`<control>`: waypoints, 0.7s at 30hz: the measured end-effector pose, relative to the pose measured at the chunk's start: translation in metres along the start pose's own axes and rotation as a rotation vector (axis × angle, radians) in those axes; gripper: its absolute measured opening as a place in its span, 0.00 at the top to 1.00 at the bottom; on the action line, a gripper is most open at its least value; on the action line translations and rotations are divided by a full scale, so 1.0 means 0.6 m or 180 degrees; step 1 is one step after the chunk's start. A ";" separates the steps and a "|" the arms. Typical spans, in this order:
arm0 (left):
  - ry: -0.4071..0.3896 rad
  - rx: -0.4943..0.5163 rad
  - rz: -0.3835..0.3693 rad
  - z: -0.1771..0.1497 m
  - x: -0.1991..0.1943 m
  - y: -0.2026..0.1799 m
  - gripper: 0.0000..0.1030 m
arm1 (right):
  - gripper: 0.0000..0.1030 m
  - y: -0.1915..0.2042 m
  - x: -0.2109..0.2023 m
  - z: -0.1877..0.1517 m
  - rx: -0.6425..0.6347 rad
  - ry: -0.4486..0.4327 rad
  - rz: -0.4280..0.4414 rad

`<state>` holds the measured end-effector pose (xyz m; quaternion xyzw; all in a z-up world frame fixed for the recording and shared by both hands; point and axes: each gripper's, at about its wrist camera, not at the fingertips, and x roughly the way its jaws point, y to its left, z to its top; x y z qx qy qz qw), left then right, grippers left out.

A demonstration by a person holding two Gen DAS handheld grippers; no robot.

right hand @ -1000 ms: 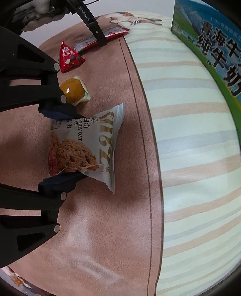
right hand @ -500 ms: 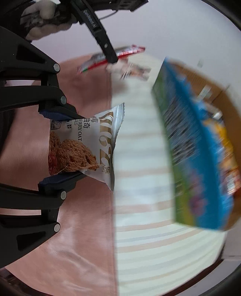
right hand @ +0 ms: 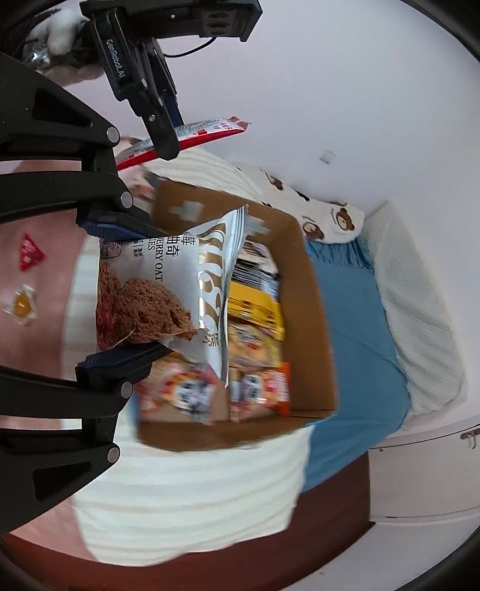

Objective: Organize snacks
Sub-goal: 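Carry both held packs over the box, then drop both packs into the box by opening both tools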

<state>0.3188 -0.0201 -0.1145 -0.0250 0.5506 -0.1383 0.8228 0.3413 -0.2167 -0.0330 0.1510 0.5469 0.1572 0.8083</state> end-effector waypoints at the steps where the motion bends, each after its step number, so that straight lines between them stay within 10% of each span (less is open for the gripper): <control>1: 0.0049 0.0014 0.0059 0.019 0.014 0.006 0.56 | 0.51 0.000 0.011 0.020 -0.0015 -0.0001 -0.0050; 16: 0.0806 -0.0018 0.0667 0.103 0.230 0.089 0.54 | 0.49 -0.015 0.223 0.113 0.0001 0.0451 -0.0394; 19: 0.0831 -0.0122 0.0693 0.100 0.248 0.099 0.52 | 0.22 -0.022 0.255 0.114 0.0000 0.0570 -0.0540; 21: 0.0856 -0.0146 0.0701 0.098 0.258 0.102 0.29 | 0.09 -0.027 0.269 0.114 -0.0011 0.0585 -0.0582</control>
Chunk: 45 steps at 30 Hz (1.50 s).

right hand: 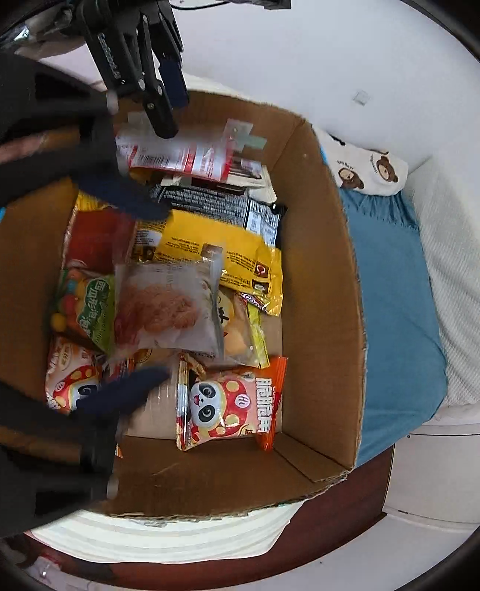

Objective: Organize snacks
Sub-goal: 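Drop both packs into the box by opening both tools, then move both tools back from the box toward the last snacks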

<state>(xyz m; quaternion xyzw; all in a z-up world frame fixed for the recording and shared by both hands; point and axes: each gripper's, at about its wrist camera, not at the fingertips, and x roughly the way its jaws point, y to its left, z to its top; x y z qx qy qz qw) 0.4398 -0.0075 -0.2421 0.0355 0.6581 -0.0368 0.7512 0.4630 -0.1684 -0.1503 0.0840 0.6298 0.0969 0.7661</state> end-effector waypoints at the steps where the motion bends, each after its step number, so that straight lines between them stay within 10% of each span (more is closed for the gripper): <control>1: -0.0006 -0.0001 0.0006 0.000 0.001 -0.001 0.22 | 0.09 -0.002 0.004 0.000 -0.0005 0.0006 -0.0018; 3: -0.0066 -0.0002 -0.0012 -0.002 0.000 -0.006 0.10 | 0.09 -0.006 0.008 -0.003 -0.0027 0.0005 -0.0079; 24: -0.0739 -0.0040 -0.0018 -0.064 -0.088 -0.063 0.09 | 0.05 -0.056 -0.105 -0.074 -0.0045 -0.0366 -0.0454; 45: -0.1535 -0.0033 -0.0007 -0.256 -0.267 -0.094 0.09 | 0.05 -0.026 -0.331 -0.229 -0.0173 -0.1076 -0.0359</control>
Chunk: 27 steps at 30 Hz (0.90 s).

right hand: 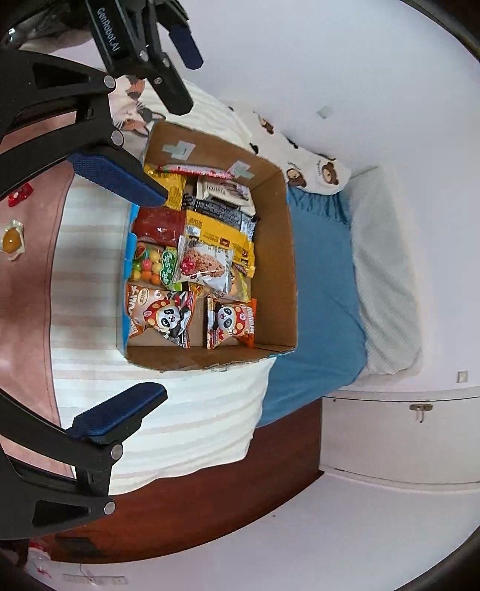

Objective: Organize snacks
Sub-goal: 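Move both tools back from the box toward the last snacks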

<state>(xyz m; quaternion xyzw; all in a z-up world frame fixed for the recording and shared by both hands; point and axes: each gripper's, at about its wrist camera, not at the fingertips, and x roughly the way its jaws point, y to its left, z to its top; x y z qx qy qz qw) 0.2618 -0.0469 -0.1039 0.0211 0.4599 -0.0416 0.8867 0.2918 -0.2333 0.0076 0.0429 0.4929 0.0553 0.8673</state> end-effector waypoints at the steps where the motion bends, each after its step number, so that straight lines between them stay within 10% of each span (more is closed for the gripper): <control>1: -0.0032 -0.0006 -0.0006 -0.005 -0.010 -0.001 0.09 | 0.05 0.001 -0.010 -0.003 -0.0013 -0.0028 -0.0001; 14: -0.0246 -0.0163 0.0065 -0.073 -0.076 0.006 0.09 | 0.05 0.010 -0.084 -0.066 -0.0002 -0.0095 0.0264; 27: 0.1143 -0.0404 0.0475 -0.311 0.111 0.110 0.09 | 0.05 0.050 0.189 -0.312 0.0247 0.1869 0.0930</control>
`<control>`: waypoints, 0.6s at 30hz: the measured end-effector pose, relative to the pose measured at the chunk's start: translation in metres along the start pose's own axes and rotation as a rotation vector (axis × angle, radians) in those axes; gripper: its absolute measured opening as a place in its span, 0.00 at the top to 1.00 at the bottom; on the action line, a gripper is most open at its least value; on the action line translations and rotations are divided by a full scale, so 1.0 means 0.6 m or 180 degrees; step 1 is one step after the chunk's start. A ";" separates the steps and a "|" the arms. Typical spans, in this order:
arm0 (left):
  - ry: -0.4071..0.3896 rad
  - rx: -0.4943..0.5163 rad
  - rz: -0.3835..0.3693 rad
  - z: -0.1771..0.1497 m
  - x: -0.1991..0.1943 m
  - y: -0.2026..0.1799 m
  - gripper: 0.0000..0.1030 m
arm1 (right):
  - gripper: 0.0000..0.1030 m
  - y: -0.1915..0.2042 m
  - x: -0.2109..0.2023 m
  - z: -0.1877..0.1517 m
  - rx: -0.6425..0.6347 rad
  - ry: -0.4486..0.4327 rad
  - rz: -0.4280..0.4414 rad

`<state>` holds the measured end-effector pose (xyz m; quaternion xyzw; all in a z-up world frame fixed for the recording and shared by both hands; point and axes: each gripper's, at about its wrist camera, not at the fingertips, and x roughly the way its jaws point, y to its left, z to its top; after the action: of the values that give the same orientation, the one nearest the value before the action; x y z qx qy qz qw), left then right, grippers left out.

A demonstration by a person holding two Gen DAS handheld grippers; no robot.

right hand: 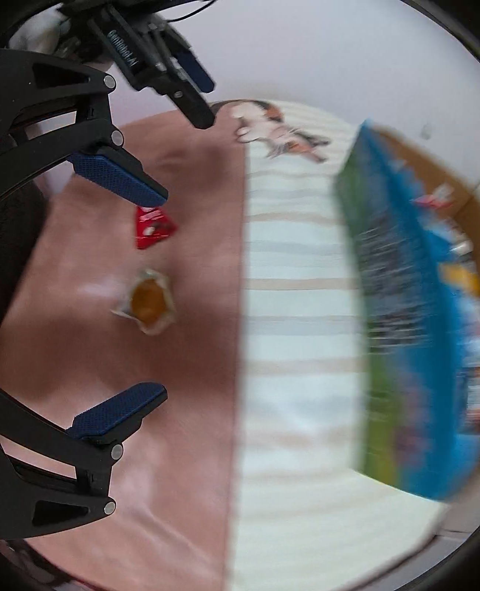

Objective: Organize snacks
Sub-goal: 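Move both tools back from the box toward the last snacks, then grasp the red triangle candy with the left tool while the right tool grasps the round cake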

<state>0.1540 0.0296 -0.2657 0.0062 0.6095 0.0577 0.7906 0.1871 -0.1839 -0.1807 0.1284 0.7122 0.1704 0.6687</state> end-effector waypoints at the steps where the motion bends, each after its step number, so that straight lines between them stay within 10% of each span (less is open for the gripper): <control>1: 0.0100 -0.0016 0.0021 -0.013 0.019 0.006 0.09 | 0.05 -0.007 0.030 -0.003 0.0078 0.0134 0.0076; 10: 0.0653 -0.0210 0.0002 -0.081 0.106 0.040 0.09 | 0.25 -0.030 0.183 -0.016 0.0538 0.0645 0.0240; 14: 0.0752 -0.0178 -0.0079 -0.099 0.125 0.040 0.09 | 0.48 -0.014 0.195 -0.019 0.0297 0.0551 -0.0071; 18: 0.0791 -0.0099 -0.0198 -0.105 0.130 0.024 0.09 | 0.50 -0.018 0.186 -0.029 0.0167 0.0503 -0.0105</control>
<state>0.1113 0.0479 -0.3560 -0.0321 0.7018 0.0429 0.7104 0.1618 -0.1490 -0.2858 0.1203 0.7690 0.1503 0.6096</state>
